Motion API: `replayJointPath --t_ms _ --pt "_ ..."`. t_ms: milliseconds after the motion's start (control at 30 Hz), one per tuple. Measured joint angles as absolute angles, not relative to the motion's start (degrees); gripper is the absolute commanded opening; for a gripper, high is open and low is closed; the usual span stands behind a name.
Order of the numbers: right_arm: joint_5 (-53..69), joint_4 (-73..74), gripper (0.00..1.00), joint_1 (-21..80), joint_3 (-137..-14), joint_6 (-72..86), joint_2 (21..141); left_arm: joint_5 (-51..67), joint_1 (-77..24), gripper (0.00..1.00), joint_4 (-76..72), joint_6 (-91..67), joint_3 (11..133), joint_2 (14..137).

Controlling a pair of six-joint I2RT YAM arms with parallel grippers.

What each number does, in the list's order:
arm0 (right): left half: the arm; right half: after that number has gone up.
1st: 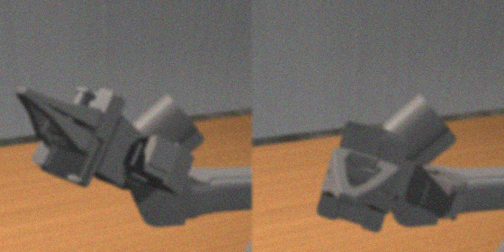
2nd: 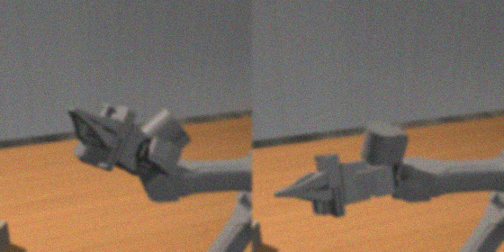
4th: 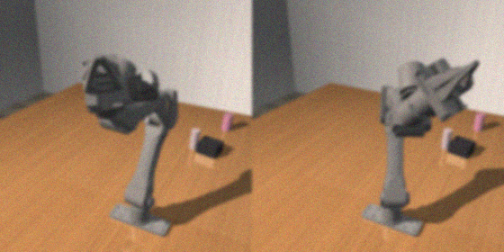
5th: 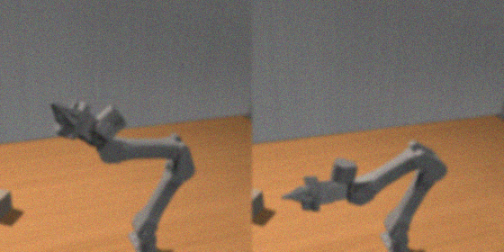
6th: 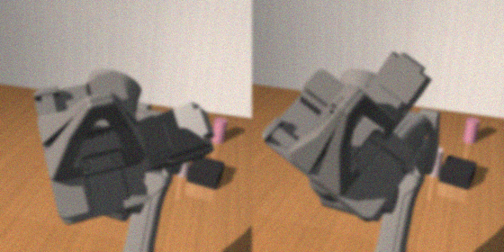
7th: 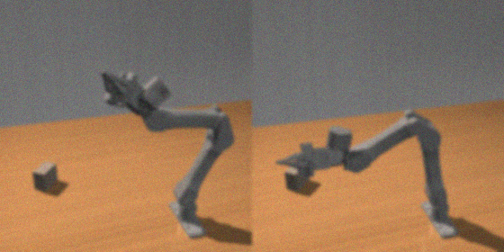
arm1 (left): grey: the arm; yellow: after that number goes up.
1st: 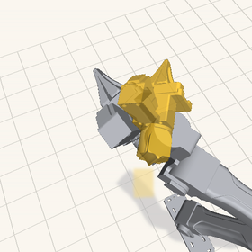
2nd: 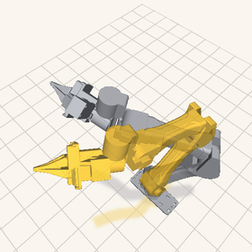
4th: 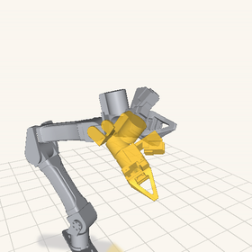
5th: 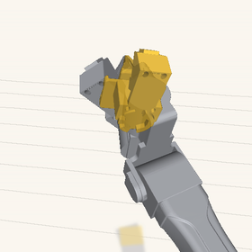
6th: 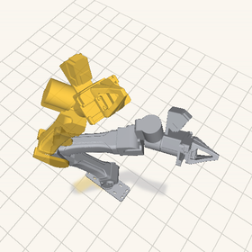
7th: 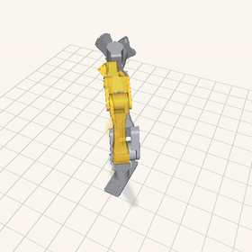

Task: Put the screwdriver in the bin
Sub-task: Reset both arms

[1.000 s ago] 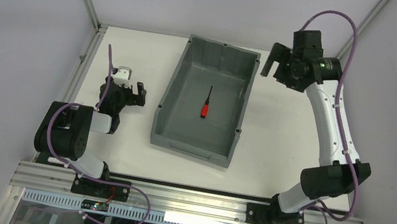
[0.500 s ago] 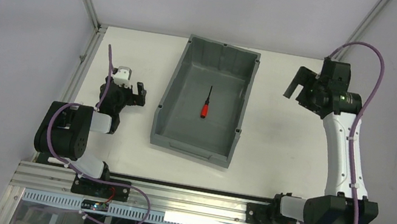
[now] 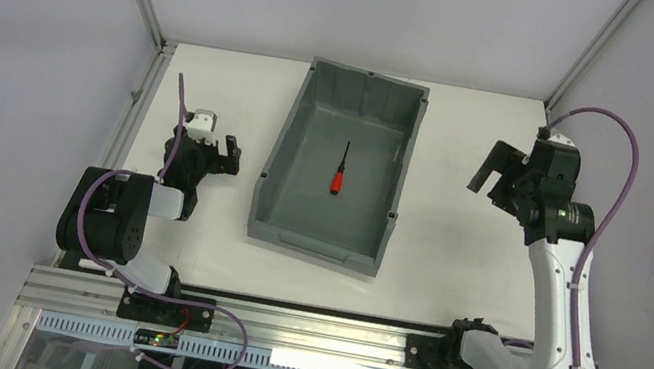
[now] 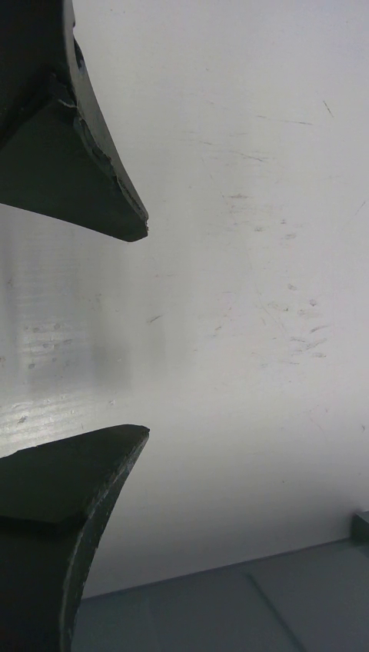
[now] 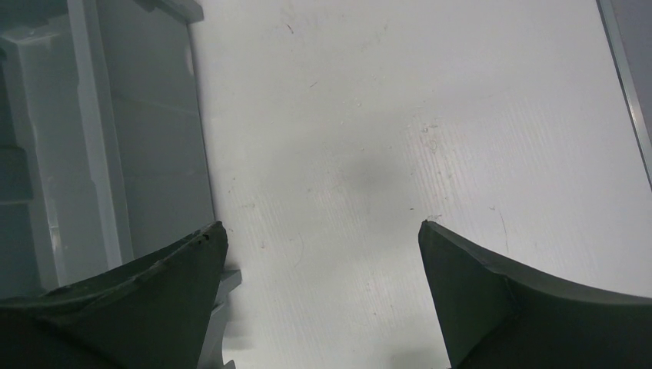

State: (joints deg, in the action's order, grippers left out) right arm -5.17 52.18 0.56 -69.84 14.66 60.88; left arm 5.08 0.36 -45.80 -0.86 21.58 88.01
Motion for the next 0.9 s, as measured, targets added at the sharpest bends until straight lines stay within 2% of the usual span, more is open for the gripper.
replayJointPath --t_ms 533,900 --pt "-5.0 51.0 0.99 0.6 -59.5 14.9 44.4 5.1 0.4 0.99 -45.8 -0.9 21.6 88.0" --pt "-6.3 50.0 0.99 1.8 -57.1 14.9 40.7 5.1 0.4 0.99 -45.8 -0.9 21.6 88.0"
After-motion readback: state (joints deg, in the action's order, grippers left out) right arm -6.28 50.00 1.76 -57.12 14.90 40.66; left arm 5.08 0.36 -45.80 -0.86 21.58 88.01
